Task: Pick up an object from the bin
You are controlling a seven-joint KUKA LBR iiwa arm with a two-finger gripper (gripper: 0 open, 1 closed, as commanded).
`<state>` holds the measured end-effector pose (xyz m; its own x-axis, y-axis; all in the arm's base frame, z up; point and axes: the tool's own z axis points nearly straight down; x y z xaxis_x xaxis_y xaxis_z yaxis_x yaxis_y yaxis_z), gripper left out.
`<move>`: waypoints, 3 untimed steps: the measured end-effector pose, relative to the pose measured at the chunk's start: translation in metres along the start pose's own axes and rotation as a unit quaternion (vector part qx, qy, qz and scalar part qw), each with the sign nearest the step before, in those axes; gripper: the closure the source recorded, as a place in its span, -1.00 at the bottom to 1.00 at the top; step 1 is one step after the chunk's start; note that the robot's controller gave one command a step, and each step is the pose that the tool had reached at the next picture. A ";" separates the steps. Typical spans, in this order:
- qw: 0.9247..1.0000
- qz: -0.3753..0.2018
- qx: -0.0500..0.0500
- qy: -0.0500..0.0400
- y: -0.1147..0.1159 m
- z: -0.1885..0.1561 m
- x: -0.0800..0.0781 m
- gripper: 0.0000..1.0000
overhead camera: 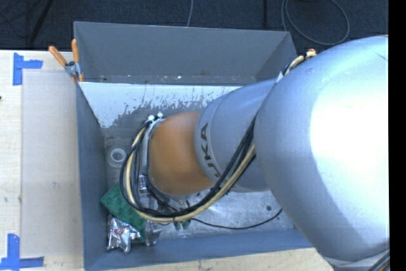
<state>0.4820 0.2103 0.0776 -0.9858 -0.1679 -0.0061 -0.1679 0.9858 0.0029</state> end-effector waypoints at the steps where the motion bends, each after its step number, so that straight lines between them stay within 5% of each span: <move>1: 1.000 0.026 0.009 0.004 0.017 0.005 -0.008 -1.00; 2: 0.999 0.040 0.003 0.005 0.005 0.007 -0.021 -1.00; 3: 0.999 0.039 0.005 0.007 0.004 0.007 -0.020 1.00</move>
Offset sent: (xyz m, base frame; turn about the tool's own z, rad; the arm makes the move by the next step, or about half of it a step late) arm 0.0010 0.0266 -0.0064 0.0437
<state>0.5012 0.2171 0.0712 -0.9958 -0.0908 0.0079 -0.0908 0.9958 -0.0070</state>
